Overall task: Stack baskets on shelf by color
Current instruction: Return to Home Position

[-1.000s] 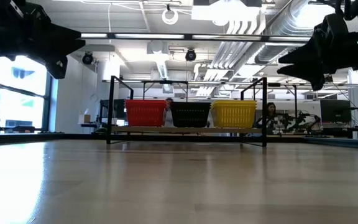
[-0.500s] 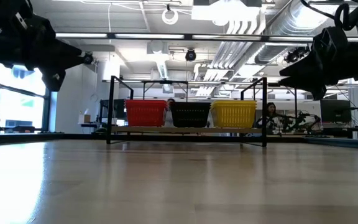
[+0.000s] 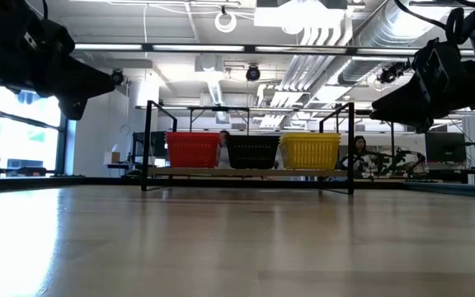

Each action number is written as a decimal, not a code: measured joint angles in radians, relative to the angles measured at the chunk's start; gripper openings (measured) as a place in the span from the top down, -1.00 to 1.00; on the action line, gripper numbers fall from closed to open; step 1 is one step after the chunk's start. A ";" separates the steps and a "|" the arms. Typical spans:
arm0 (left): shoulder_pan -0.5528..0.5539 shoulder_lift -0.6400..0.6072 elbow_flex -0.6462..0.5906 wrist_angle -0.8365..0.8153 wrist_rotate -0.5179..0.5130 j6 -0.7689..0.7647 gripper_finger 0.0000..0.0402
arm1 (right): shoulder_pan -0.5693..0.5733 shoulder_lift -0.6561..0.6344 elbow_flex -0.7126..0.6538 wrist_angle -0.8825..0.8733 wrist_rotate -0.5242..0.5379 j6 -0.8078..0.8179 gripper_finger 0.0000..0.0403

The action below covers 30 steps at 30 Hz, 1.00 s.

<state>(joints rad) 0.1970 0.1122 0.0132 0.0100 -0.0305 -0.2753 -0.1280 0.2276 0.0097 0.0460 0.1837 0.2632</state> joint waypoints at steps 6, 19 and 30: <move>0.000 0.033 0.000 0.000 0.000 0.034 0.60 | 0.000 0.000 0.000 0.000 0.000 -0.001 0.22; 0.000 0.034 0.000 0.000 0.000 0.035 0.60 | 0.000 0.000 -0.001 0.000 0.000 -0.002 0.22; 0.000 0.034 0.000 0.000 0.000 0.035 0.60 | 0.000 0.000 -0.001 0.000 0.000 -0.002 0.22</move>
<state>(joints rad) 0.1967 0.1467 0.0132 0.0105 -0.0307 -0.2406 -0.1280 0.2278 0.0090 0.0460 0.1837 0.2611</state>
